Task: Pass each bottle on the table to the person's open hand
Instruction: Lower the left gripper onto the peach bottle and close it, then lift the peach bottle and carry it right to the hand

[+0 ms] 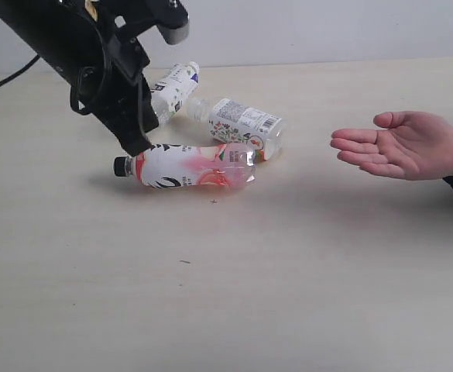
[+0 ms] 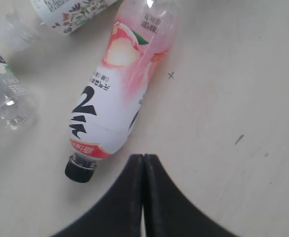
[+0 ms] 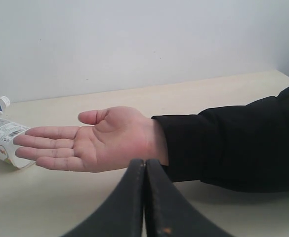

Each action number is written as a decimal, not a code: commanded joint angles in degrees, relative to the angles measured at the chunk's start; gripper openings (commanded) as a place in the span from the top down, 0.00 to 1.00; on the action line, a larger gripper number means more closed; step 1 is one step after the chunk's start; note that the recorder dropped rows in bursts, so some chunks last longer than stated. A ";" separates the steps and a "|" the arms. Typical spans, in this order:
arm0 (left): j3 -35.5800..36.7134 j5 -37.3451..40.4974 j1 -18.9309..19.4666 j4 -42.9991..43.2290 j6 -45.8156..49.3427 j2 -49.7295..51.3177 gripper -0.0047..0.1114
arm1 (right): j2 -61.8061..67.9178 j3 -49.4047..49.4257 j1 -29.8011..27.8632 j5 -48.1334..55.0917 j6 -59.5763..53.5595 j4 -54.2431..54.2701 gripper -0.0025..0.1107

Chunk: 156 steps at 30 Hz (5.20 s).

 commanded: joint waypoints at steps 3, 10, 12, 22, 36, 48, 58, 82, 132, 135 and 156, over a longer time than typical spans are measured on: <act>-8.52 9.34 0.09 2.59 3.21 9.10 0.96 | -0.32 0.25 0.19 -0.48 0.03 -0.23 0.98; -21.19 18.40 -0.02 3.14 7.08 19.37 0.96 | -0.32 0.25 0.19 -0.48 0.03 -0.23 0.98; -23.43 18.40 -0.58 3.01 12.01 21.11 0.96 | -0.32 0.25 0.19 -0.48 0.03 -0.23 0.98; -25.57 15.25 -1.75 3.63 15.82 22.80 0.77 | -0.32 0.25 0.19 -0.48 0.03 -0.23 0.98; -25.34 10.61 -1.75 0.40 13.15 26.98 0.12 | -0.32 0.25 0.19 -0.48 0.03 -0.23 0.98; -25.34 11.32 -1.75 0.85 13.96 30.22 0.12 | -0.32 0.25 0.19 -0.48 0.03 -0.23 0.98; -25.34 11.06 -1.75 0.85 14.19 33.10 0.12 | -0.32 0.25 0.19 -0.48 0.03 -0.23 0.98; -25.34 8.40 -1.75 0.85 14.82 35.64 0.19 | -0.32 0.25 0.19 -0.48 0.03 -0.23 0.98; -25.34 18.40 -9.38 1.83 1.75 23.49 0.96 | -0.32 0.25 0.19 -0.48 0.03 -0.23 0.98; -25.34 18.40 -10.21 1.96 1.23 23.23 0.96 | -0.32 0.25 0.19 -0.48 0.03 -0.23 0.98; -32.32 18.40 -19.22 5.57 -27.95 22.87 0.96 | -0.32 0.25 0.19 -0.48 0.03 -0.23 0.98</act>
